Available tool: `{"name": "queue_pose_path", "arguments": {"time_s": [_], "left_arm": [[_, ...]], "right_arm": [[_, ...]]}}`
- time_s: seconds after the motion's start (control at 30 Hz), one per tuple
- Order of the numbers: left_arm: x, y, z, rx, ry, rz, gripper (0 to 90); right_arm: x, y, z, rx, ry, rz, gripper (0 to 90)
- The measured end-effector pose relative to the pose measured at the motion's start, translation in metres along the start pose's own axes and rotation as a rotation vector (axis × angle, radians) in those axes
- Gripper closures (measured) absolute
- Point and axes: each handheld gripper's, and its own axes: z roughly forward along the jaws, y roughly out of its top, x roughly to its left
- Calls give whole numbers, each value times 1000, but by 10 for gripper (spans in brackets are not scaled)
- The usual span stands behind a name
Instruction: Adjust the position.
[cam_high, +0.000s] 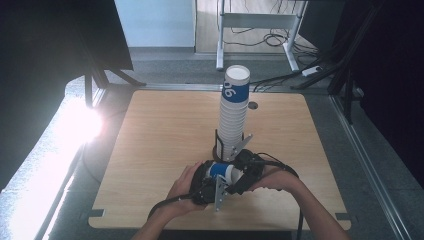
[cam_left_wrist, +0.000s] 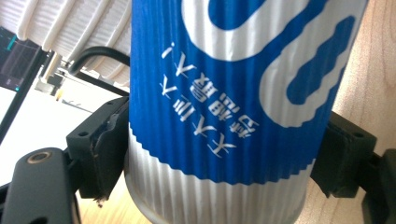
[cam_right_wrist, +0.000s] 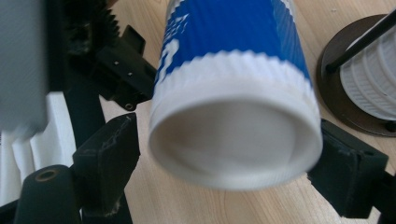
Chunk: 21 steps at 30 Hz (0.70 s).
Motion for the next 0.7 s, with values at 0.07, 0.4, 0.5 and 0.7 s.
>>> {"name": "queue_pose_path", "arguments": {"time_s": [0.07,0.4,0.5,0.7], "left_arm": [[-3,2,0,7,16,30,170],[-12,6,2,16,33,91,168],[-13,6,3,18,30,91,165],[-13,7,3,15,35,78,136]], "right_arm": [[-1,3,3,14,5,0,167],[-7,9,11,84,16,12,240],[-7,9,12,91,15,15,248],[-6,6,10,71,4,3,268]]}}
